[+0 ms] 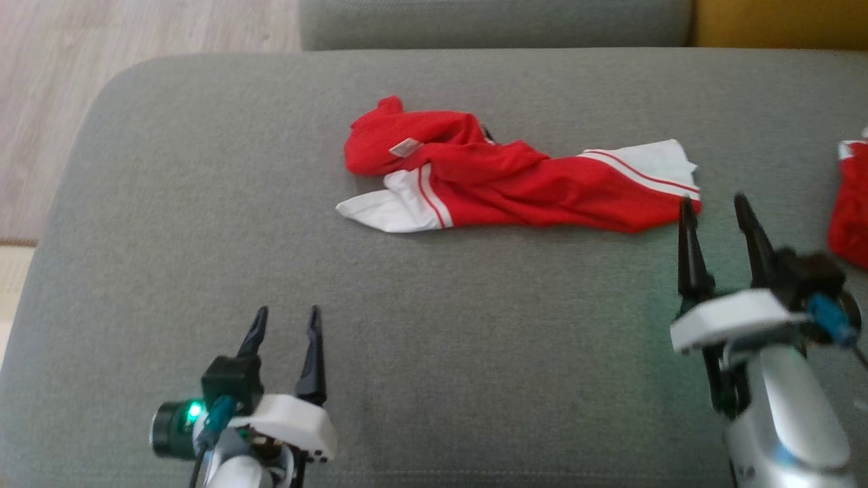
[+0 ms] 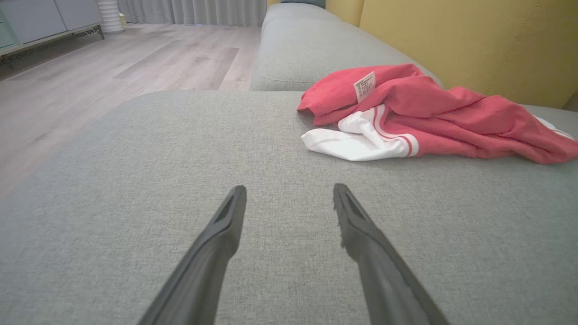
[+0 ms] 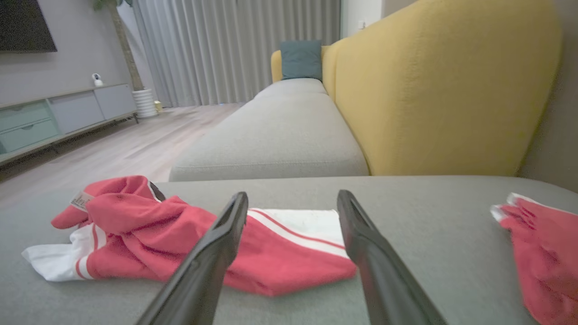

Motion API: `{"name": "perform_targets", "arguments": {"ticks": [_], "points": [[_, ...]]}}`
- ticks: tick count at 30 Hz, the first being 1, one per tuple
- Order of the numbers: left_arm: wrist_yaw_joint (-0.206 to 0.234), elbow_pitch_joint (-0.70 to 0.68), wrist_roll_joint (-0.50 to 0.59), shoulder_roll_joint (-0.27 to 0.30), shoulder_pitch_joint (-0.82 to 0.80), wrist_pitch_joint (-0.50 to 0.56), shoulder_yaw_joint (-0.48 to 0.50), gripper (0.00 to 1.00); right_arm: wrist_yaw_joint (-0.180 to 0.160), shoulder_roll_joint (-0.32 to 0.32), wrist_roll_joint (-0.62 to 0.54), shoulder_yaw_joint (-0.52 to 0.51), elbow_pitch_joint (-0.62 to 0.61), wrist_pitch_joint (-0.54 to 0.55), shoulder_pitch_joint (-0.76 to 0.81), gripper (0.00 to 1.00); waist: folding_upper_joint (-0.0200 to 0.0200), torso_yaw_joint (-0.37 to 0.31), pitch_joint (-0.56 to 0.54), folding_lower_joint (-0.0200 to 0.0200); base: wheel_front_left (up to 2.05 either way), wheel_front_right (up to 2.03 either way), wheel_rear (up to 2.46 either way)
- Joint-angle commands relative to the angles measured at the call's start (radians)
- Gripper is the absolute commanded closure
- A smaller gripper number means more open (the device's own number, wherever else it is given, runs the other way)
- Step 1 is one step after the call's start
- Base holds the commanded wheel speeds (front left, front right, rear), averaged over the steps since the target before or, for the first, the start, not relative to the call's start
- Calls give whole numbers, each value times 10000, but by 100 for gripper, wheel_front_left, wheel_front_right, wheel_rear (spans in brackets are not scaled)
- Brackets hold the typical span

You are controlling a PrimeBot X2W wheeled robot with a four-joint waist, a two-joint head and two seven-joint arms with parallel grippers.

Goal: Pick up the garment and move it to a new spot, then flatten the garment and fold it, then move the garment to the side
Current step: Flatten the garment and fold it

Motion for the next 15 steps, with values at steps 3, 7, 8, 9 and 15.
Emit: {"name": "perform_targets", "arguments": {"ticks": [3, 7, 8, 9, 15], "points": [[56, -408, 198, 16, 56, -55, 633, 0, 37, 143, -102, 80, -593, -93, 504, 0, -1, -262, -195, 0, 0, 0, 0], [42, -490, 288, 16, 284, -55, 885, 0, 37, 159, 338, 228, -752, -93, 1155, 0, -1, -376, -198, 0, 0, 0, 0], [31, -499, 294, 16, 308, -55, 916, 0, 37, 159, 423, 271, -765, -93, 1260, 0, -1, -387, -182, 0, 0, 0, 0], [21, -511, 300, 16, 318, -55, 927, 0, 37, 160, 465, 308, -778, -93, 1337, 0, -1, -385, -152, 0, 0, 0, 0], [-70, -538, 229, 16, 109, -55, 661, 0, 37, 162, 353, 1105, -649, -93, 1043, 0, -1, -17, 112, 0, 0, 0, 0]]}}
